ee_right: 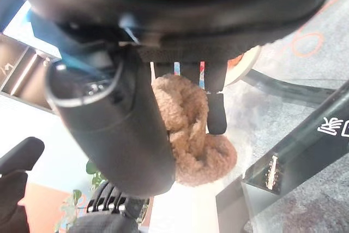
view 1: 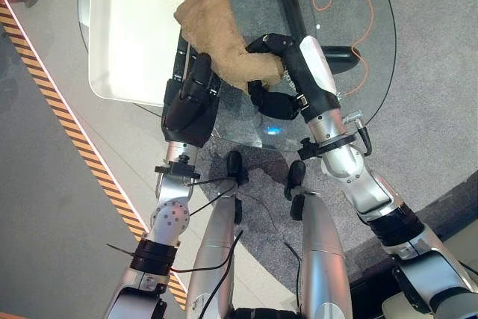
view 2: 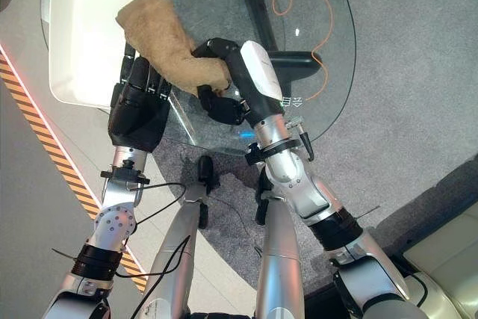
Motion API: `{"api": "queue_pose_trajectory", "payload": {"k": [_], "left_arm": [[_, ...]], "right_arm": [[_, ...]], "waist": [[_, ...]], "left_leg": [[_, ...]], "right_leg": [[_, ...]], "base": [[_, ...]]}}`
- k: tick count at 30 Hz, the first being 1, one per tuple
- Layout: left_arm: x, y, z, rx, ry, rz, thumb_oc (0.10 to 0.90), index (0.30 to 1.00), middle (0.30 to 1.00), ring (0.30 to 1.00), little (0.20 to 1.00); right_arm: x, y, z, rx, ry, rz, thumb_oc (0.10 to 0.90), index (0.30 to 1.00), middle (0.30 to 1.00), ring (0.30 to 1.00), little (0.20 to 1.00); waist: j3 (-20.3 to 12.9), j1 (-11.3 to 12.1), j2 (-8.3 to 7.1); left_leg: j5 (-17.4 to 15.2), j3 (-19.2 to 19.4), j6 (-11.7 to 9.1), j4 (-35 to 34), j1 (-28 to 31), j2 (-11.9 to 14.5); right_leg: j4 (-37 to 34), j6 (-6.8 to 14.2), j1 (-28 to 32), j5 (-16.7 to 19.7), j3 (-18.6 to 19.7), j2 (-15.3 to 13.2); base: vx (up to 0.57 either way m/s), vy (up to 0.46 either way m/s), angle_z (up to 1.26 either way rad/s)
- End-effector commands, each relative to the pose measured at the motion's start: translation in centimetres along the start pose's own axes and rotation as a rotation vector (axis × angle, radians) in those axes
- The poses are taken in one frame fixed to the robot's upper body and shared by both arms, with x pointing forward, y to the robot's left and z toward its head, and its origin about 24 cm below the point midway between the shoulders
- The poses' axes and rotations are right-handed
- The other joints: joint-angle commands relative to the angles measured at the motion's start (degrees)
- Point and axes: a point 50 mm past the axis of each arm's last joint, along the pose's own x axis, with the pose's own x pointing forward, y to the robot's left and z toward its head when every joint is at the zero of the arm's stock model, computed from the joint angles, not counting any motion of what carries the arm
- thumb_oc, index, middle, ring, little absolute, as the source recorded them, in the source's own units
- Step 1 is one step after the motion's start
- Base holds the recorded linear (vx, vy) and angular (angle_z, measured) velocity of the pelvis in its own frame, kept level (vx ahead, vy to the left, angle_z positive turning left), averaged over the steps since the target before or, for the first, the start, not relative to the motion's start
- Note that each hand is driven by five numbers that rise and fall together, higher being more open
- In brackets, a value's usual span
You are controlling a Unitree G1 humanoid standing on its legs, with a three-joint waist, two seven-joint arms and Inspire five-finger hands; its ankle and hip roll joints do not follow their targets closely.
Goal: Wipe the table with a cloth and put it in the basket.
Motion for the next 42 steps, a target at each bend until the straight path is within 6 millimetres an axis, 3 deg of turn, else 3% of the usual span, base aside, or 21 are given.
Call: {"api": "queue_pose_trajectory", "payload": {"k": [1, 15, 27, 39, 40, 41, 42], "left_arm": [[2.5, -7.4, 3.9, -0.019, -0.253, -0.418, 0.8, 0.9, 0.9, 0.9, 0.9], [2.8, -7.0, 3.8, 0.075, -0.216, -0.36, 0.8, 0.9, 0.9, 0.9, 0.9], [2.9, -6.5, 3.4, 0.222, -0.137, -0.277, 0.8, 0.9, 0.9, 0.9, 0.9], [3.0, -6.5, 3.5, 0.256, -0.12, -0.264, 0.8, 0.9, 0.9, 0.9, 0.9], [2.9, -6.5, 3.6, 0.256, -0.132, -0.261, 0.399, 0.556, 0.556, 0.556, 0.499], [2.9, -6.5, 3.7, 0.255, -0.142, -0.264, 0.213, 0.396, 0.396, 0.396, 0.313], [2.9, -6.6, 3.7, 0.255, -0.145, -0.268, 0.1, 0.3, 0.3, 0.3, 0.2]], "right_arm": [[1.6, -1.0, 6.4, -0.011, -0.337, -0.016, 0.1, 0.3, 0.3, 0.3, 0.2], [1.8, -0.5, 7.0, -0.062, -0.376, 0.081, 0.1, 0.3, 0.3, 0.3, 0.2], [1.9, -0.8, 7.8, -0.087, -0.422, 0.093, 0.1, 0.3, 0.3, 0.3, 0.2], [1.8, -0.9, 8.2, -0.095, -0.442, 0.099, 0.1, 0.3, 0.3, 0.3, 0.2], [1.8, -0.9, 8.3, -0.095, -0.441, 0.098, 0.1, 0.3, 0.3, 0.3, 0.2], [1.8, -0.8, 8.2, -0.094, -0.439, 0.097, 0.1, 0.3, 0.3, 0.3, 0.2], [1.9, -0.8, 8.2, -0.094, -0.439, 0.097, 0.1, 0.3, 0.3, 0.3, 0.2]], "waist": [[-1.66, 1.2, -0.73], [-1.66, 1.56, -0.82], [-1.66, 1.73, -0.47], [-1.66, 1.77, -0.18], [-1.66, 1.82, -0.19], [-1.66, 1.86, -0.18], [-1.66, 1.87, -0.19]], "left_leg": [[-5.34, 3.89, 3.57, 2.54, 1.87, -4.79], [-5.45, 3.74, 3.41, 2.72, 1.73, -4.94], [-5.6, 3.89, 3.47, 3.08, 1.62, -5.03], [-5.65, 3.99, 3.54, 3.1, 1.64, -5.2], [-5.66, 4.02, 3.5, 3.18, 1.57, -5.15], [-5.68, 3.97, 3.53, 3.1, 1.66, -5.19], [-5.66, 3.95, 3.54, 3.09, 1.64, -5.22]], "right_leg": [[-5.26, 0.91, 2.12, 1.1, -1.47, 3.47], [-5.29, 0.99, 2.17, 0.92, -1.81, 3.45], [-5.08, 1.07, 2.07, 0.85, -2.03, 3.36], [-5.22, 1.13, 2.08, 0.87, -2.14, 3.28], [-5.15, 1.11, 2.05, 0.83, -2.2, 3.21], [-5.18, 1.1, 2.06, 0.83, -2.18, 3.26], [-5.2, 1.09, 2.05, 0.84, -2.17, 3.27]], "base": [[0.0, 0.0, 0.0], [0.0, 0.0, 0.0], [0.0, 0.0, 0.0], [0.0, 0.0, 0.0], [0.0, 0.0, 0.0], [0.0, 0.0, 0.0], [0.0, 0.0, 0.0]]}}
